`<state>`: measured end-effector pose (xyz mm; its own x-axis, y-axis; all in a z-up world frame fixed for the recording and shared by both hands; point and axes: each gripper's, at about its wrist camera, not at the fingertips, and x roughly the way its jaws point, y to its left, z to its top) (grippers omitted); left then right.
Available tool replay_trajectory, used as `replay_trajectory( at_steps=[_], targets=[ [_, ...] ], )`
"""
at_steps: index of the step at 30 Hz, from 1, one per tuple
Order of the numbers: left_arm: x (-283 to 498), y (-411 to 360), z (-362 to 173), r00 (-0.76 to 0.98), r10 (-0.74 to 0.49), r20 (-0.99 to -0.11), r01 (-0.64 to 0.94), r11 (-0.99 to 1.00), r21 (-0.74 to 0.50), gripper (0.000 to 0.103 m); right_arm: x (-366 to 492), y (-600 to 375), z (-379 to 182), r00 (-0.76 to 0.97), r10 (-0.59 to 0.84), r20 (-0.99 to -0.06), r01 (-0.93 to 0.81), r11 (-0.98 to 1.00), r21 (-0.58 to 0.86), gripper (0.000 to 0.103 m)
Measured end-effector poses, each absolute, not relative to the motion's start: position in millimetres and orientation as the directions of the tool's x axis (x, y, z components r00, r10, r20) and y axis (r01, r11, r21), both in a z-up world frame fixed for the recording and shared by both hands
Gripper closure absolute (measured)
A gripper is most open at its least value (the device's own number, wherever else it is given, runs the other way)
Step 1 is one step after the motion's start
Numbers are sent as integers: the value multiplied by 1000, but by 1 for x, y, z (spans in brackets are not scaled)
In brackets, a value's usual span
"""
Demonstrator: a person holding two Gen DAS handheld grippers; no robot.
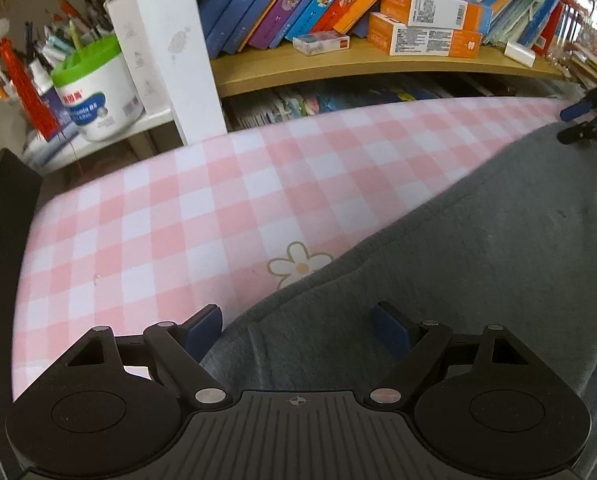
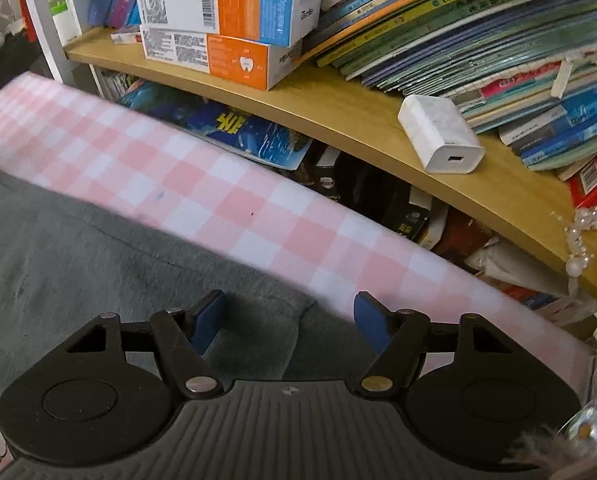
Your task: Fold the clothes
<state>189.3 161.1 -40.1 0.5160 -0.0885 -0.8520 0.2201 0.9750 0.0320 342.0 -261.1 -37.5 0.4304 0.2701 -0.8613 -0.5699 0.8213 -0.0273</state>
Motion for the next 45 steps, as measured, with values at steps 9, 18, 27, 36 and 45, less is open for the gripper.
replay_trajectory(
  at_steps=[9, 18, 27, 36, 45],
  targets=[
    [188, 162, -38, 492, -120, -862, 210, 978, -17, 41, 336, -268, -35, 390, 311, -867, -538, 841, 60, 64],
    [172, 149, -3, 615, -60, -786, 212, 973, 92, 86, 284, -265, 9, 593, 254, -764, -494, 864, -96, 88],
    [128, 141, 36, 740, -113, -663, 205, 977, 62, 85, 209, -273, 54, 760, 203, -618, -406, 890, -207, 88],
    [40, 132, 45, 785, -186, -590, 259, 965, 40, 85, 75, -293, 50, 805, 144, -576, -322, 921, -218, 88],
    [-25, 131, 32, 773, -233, -590, 273, 962, -22, 83, -45, -290, 26, 826, 50, -562, -212, 951, -227, 87]
  ],
)
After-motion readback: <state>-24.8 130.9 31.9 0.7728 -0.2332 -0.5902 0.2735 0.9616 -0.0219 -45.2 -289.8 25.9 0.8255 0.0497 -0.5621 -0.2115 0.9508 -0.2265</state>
